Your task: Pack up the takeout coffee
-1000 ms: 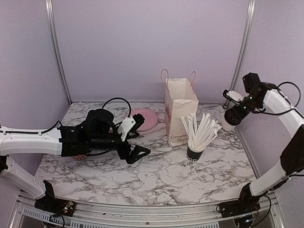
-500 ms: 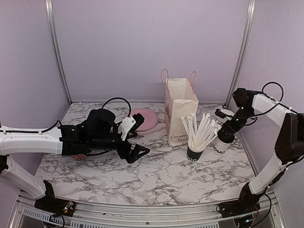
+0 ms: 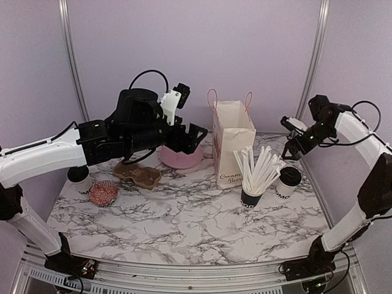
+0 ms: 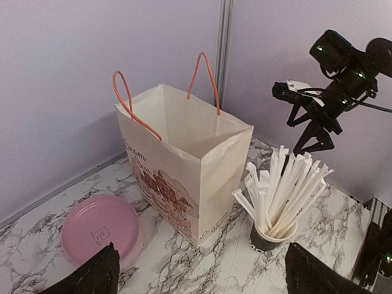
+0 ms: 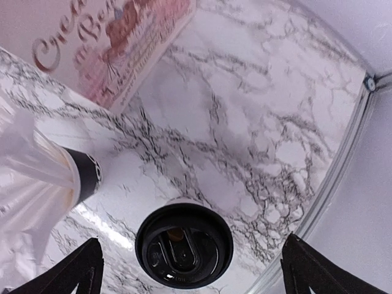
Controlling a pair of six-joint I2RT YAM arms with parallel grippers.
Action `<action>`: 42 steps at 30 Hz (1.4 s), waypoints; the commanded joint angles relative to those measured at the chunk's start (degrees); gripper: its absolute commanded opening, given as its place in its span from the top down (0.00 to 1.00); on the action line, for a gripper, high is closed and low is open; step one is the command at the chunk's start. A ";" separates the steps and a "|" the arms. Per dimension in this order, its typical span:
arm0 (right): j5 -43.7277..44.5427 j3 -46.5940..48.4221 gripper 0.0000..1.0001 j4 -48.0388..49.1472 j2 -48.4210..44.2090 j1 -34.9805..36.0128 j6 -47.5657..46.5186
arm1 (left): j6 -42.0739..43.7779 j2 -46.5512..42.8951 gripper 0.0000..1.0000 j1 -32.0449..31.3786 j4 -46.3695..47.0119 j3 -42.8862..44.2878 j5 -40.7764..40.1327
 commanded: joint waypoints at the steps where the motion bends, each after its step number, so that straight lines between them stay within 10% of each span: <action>1: -11.01 8.97 0.01 2.95 -1.99 0.61 2.21 | -1.00 4.60 0.07 0.58 -4.00 9.60 -11.22; 20: -5.61 35.43 0.02 8.84 19.32 16.30 15.91 | -12.09 -6.59 0.08 2.37 -6.34 -10.37 -14.87; 24: -5.51 36.03 0.18 9.41 20.59 16.30 17.08 | -11.75 -8.99 0.07 3.32 -7.35 -12.75 -16.74; 29: -8.56 36.61 0.73 9.81 21.91 16.38 18.02 | -12.00 -10.11 0.10 8.77 -13.78 -12.87 -15.58; 42: -10.61 43.04 1.00 8.18 26.94 16.39 17.46 | -6.80 2.51 0.35 22.82 -33.62 -5.11 -2.28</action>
